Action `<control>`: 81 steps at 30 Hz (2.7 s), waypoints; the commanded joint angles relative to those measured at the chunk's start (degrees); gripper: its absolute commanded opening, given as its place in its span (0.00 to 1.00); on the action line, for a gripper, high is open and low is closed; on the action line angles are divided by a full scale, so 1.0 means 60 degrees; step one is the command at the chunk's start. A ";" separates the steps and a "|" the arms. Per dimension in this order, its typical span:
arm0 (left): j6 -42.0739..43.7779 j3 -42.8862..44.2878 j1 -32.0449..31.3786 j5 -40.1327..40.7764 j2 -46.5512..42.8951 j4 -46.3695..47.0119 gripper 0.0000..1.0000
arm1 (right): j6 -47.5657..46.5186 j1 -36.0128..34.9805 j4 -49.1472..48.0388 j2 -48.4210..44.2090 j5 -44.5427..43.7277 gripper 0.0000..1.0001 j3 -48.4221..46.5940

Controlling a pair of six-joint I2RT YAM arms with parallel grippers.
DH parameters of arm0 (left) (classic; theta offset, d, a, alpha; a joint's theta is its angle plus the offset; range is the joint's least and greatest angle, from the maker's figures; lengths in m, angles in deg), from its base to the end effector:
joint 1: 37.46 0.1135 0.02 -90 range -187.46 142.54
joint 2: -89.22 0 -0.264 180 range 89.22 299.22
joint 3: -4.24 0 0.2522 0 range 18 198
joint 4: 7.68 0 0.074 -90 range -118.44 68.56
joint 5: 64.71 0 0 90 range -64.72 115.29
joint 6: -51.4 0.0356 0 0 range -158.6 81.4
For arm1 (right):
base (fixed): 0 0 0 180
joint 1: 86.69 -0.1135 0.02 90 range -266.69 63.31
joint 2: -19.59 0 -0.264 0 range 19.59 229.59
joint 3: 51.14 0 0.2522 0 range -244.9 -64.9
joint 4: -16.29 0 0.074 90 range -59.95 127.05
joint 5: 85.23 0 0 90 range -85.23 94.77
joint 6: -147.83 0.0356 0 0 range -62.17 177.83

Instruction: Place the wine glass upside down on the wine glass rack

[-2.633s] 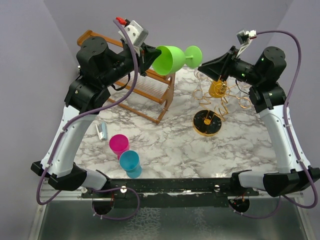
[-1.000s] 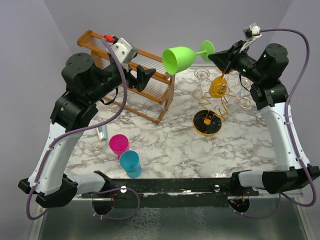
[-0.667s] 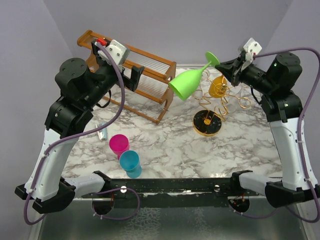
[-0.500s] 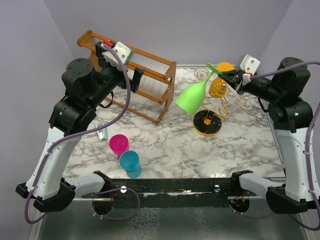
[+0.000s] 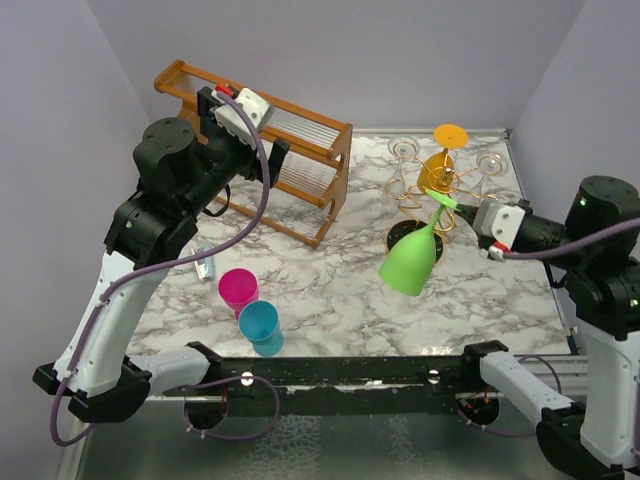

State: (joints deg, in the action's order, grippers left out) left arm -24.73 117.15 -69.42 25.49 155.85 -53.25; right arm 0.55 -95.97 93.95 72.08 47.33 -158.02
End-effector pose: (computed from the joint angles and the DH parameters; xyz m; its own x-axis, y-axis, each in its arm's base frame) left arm 0.1690 -0.1053 0.5395 0.1364 0.1975 -0.9708 0.5085 0.8270 0.2397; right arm 0.0930 0.0396 0.4884 0.4051 -0.5617 -0.7214 -0.7237 0.2852 -0.6284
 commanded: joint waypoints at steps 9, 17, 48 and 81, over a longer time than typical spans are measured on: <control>0.0101 -0.0020 0.0053 -0.0051 0.0054 0.0102 0.99 | -0.0820 0.0720 0.0740 -0.1977 -0.2323 0.01 0.1469; 0.0041 0.0016 0.0083 -0.0307 0.0302 0.0124 0.99 | -0.0796 0.0970 0.0390 -0.2483 -0.3816 0.01 0.2558; 0.0062 0.0138 0.0085 -0.0500 0.0566 0.0139 0.99 | -0.1879 -0.0232 -0.2062 -0.0509 -0.6318 0.01 0.2549; 0.0047 0.0190 0.0094 -0.0670 0.0657 0.0123 0.99 | -0.1856 -0.0319 -0.2373 -0.1046 -0.7955 0.01 0.3647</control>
State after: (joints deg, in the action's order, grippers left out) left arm -24.51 116.93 -69.27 23.07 160.39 -53.28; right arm -11.42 -97.65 80.95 67.16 1.65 -136.56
